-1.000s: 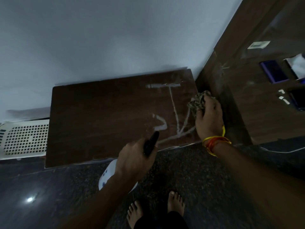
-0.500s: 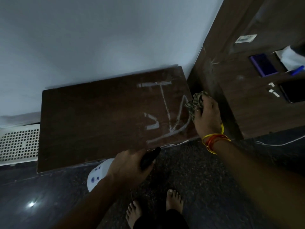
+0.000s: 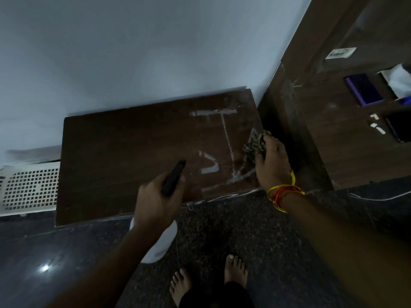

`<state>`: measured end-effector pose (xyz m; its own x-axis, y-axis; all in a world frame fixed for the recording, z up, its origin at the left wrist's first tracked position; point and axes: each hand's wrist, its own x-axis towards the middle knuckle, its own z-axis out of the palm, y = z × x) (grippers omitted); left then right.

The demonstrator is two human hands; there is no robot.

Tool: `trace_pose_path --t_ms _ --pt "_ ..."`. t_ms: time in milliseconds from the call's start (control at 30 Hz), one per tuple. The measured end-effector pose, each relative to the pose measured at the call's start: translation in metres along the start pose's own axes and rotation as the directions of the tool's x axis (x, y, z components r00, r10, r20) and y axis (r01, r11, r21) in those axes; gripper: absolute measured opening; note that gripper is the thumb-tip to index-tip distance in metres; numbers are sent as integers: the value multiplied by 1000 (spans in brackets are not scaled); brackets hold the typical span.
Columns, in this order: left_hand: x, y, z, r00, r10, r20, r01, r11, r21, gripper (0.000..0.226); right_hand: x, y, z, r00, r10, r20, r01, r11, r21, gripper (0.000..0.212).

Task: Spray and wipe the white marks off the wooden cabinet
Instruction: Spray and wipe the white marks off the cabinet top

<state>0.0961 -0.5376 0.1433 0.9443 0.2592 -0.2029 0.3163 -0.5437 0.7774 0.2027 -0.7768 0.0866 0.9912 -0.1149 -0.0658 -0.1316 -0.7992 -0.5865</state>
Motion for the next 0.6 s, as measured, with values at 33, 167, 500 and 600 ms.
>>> trace_pose_path --t_ms 33,167,500,600 --pt "2 7 4 1000 -24 -15 23 999 -49 25 -4 -1 3 1000 -11 21 11 1000 -2 52" --pt "9 30 20 991 -109 -80 91 975 -203 26 -20 -3 15 991 -86 98 90 995 -36 53" --pt "7 32 35 967 -211 -141 159 938 -308 29 -46 12 65 948 -134 289 220 931 -289 59" --pt "4 24 32 960 -232 -158 176 936 -305 28 -22 10 71 946 -171 277 258 913 -316 56"
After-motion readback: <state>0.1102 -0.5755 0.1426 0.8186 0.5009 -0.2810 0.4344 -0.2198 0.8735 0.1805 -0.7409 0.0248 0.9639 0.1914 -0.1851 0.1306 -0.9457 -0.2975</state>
